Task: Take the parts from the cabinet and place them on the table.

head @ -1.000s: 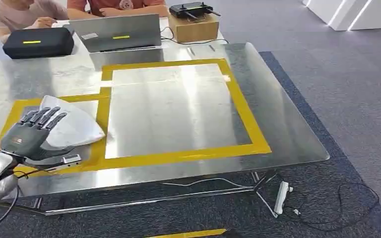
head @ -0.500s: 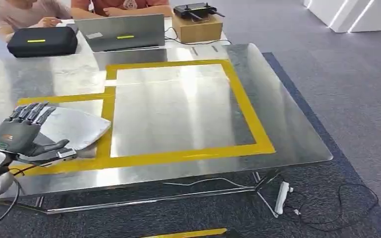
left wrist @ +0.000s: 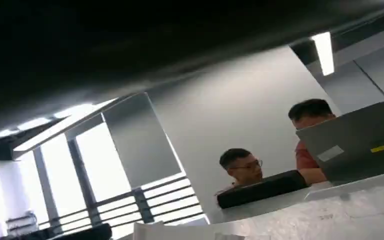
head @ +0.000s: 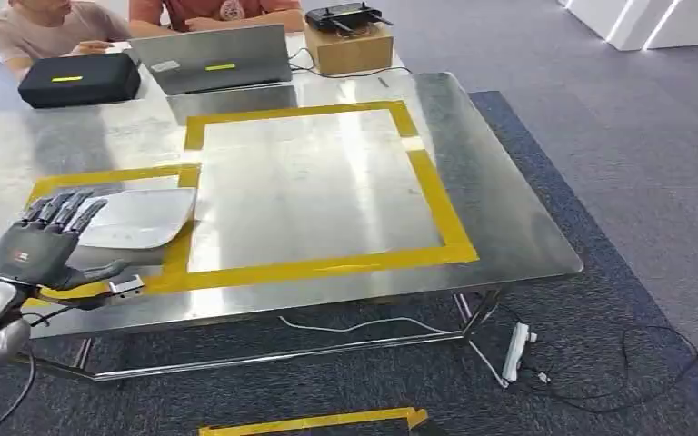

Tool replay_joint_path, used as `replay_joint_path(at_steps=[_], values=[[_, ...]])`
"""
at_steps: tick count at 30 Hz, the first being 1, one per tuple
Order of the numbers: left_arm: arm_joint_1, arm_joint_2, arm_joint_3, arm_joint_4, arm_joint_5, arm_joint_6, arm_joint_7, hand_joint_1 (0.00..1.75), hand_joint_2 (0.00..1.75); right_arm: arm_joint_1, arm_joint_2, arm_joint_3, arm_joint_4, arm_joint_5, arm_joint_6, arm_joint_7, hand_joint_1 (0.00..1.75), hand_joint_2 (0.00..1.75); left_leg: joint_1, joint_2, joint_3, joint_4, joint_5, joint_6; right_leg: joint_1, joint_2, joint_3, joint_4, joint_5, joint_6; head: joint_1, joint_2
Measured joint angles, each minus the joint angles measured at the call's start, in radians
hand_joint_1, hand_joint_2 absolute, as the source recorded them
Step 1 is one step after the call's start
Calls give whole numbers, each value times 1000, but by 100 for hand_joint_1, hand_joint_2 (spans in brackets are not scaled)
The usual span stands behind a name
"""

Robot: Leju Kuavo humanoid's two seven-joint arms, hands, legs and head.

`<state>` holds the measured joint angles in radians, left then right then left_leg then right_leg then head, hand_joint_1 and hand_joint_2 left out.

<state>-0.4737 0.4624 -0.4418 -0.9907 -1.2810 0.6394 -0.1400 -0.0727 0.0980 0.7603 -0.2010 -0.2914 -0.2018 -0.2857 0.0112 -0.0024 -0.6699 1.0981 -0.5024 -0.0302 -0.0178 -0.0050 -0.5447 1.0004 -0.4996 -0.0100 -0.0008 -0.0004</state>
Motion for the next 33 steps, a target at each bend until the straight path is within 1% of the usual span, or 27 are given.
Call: replay_joint_path(at_steps=[1, 2, 3, 4, 5, 7, 8, 9, 12, 13, 14, 15, 17, 18, 19, 20, 21, 22, 23, 24, 25, 26, 28, 29, 30, 31, 33], values=[[2, 0, 1, 0, 0, 1, 2, 0, 0, 0, 0, 0, 0, 1, 0, 1, 0, 0, 1, 0, -20, 78, -56, -5, 1, 0, -12, 0, 8, -2, -2, 0], [8, 0, 1, 0, 0, 2, 2, 0, 0, 1, 0, 0, 0, 1, 0, 4, 0, 0, 2, 0, -37, 154, -95, -9, 3, -2, -23, 1, 16, -3, -4, 0], [14, 0, 1, 0, -1, 2, 2, 0, 0, 1, 0, 0, 0, 1, 0, 7, 0, 0, 2, 0, -44, 207, -112, -11, 4, -3, -33, 3, 24, -3, -5, 0], [21, 0, 2, 0, -2, 2, 2, 0, 0, 1, 0, 0, 0, 2, 1, 7, 0, 0, 3, 0, -31, 215, -102, -11, 4, -4, -46, 5, 32, -2, -5, 0], [25, 0, 2, 0, -2, 2, 2, 0, 0, 1, 0, 0, 0, 4, 1, 9, 0, 0, 3, 0, 3, 180, -74, -10, 4, -5, -58, 6, 38, -1, -5, 0], [27, 2, 9, -3, -3, 2, 4, 0, 0, 1, 0, 0, 0, 6, 2, 10, 0, 0, 3, 0, 115, 15, -13, -6, 4, -6, -75, 13, 49, 5, -5, 0], [26, 3, 15, -6, -3, 2, 5, 0, 0, 0, 0, 0, 0, 7, 2, 11, 0, 0, 2, 0, 167, -68, -19, -1, 5, -6, -79, 16, 54, 10, -5, 0], [26, 5, 18, -9, -3, 3, 9, 0, 0, -1, 0, 0, 0, 8, 2, 14, 0, 0, -4, -1, 190, -112, -32, 5, 9, -5, -85, 18, 61, 17, -5, 0], [35, 13, 22, -11, -6, 4, 14, 0, 0, 0, 0, 0, 0, 8, 3, 20, 0, 0, -10, -2, 171, -103, -16, 26, 6, -6, -87, 9, 86, 38, -6, 0], [38, 14, 24, -13, -7, 4, 14, 0, 0, 1, 0, 0, 0, 10, 3, 21, 0, 0, -2, -1, 167, -117, -2, 39, 8, -3, -91, 8, 88, 45, -7, 0], [38, 14, 26, -13, -9, 5, 14, 0, 0, 1, 0, 0, 0, 11, 4, 24, 0, 0, -1, 2, 159, -116, 9, 46, 6, 2, -103, 24, 53, 47, -5, 0], [39, 14, 28, -16, -10, 5, 14, 0, 0, 1, 0, 0, 0, 11, 4, 29, 0, 0, -1, 2, 144, -116, 20, 57, 7, 3, -127, 77, -12, 49, -2, 0], [52, 15, 36, -18, -12, 6, 14, 0, 0, 0, 0, 0, 0, 13, 3, 35, 0, 0, -3, 2, 115, -114, 41, 58, 7, 3, -163, 222, -112, 52, 3, 0], [59, 16, 39, -19, -12, 7, 14, 0, 0, 0, 0, 0, 0, 14, 3, 38, 0, 0, -5, 2, 99, -113, 54, 58, 7, 3, -174, 289, -136, 53, 3, 0], [67, 16, 41, -19, -12, 7, 14, 0, 0, 0, 0, 0, 0, 14, 3, 42, 0, 0, -6, 2, 84, -112, 64, 58, 7, 3, -168, 314, -124, 53, 4, 0], [77, 17, 43, -19, -15, 8, 14, 0, 0, 0, 0, 0, 0, 14, 3, 45, 0, 0, -6, 2, 70, -111, 74, 57, 7, 3, -142, 299, -89, 51, 5, 0], [90, 20, 45, -21, -18, 11, 15, 0, 0, 0, 0, 0, 0, 13, 3, 48, 0, 0, -7, 2, 58, -109, 83, 54, 8, 3, -98, 249, -48, 48, 5, 0], [104, 22, 48, -23, -18, 16, 17, 0, 0, -1, 0, 0, 0, 12, 3, 51, 0, 0, -8, 2, 47, -107, 92, 51, 8, 4, -37, 166, -19, 42, 5, 0], [116, 23, 52, -25, -18, 20, 19, 0, 0, -2, 0, 0, 0, 10, 3, 51, 0, 0, -8, 2, 41, -106, 99, 48, 9, 8, 26, 80, -20, 36, 5, 0], [133, 24, 59, -30, -18, 24, 21, 0, 0, -2, 0, 0, 0, 6, 5, 51, 0, 0, -14, 2, 34, -102, 105, 42, 13, 16, 97, -13, -51, 32, 6, 0], [146, 24, 66, -32, -18, 30, 21, 0, 0, -4, 0, 0, 0, 3, 6, 50, 0, 0, -12, 3, 32, -102, 115, 37, 12, 16, 105, -42, -62, 33, 3, 1], [158, 25, 69, -33, -18, 38, 22, 0, 0, -2, 0, 0, 0, 0, 8, 50, 0, 0, -9, 3, 31, -105, 125, 32, 16, 16, 89, -38, -58, 31, 4, 0], [183, 27, 71, -33, -18, 41, 24, 0, 0, 3, 0, 0, 0, -2, 10, 50, 0, 0, -7, -1, 27, -113, 142, 17, 15, 12, 78, -41, -39, 14, 5, 0], [192, 28, 72, -33, -18, 43, 25, 0, 0, 1, 0, 0, 0, -2, 12, 50, 0, 0, -2, 0, 22, -103, 115, 13, 12, 5, 69, -43, -28, 3, 4, 0], [197, 31, 74, -33, -18, 43, 26, 0, 0, 1, 0, 0, 0, -3, 12, 50, 0, 0, -1, 0, 6, -62, 53, 7, 12, 3, 65, -42, -17, -8, 1, 0], [200, 31, 77, -34, -18, 43, 28, 0, 0, 1, 0, 0, 0, -3, 12, 50, 0, 0, 1, 0, -13, 10, -13, 2, 13, -1, 52, -41, -4, -9, -2, 0], [206, 30, 78, -34, -18, 43, 29, 0, 0, 2, 0, 0, 0, -3, 12, 50, 0, 0, 3, 0, -44, 163, -93, -7, 15, -4, 21, -38, 19, -10, -2, 0]])
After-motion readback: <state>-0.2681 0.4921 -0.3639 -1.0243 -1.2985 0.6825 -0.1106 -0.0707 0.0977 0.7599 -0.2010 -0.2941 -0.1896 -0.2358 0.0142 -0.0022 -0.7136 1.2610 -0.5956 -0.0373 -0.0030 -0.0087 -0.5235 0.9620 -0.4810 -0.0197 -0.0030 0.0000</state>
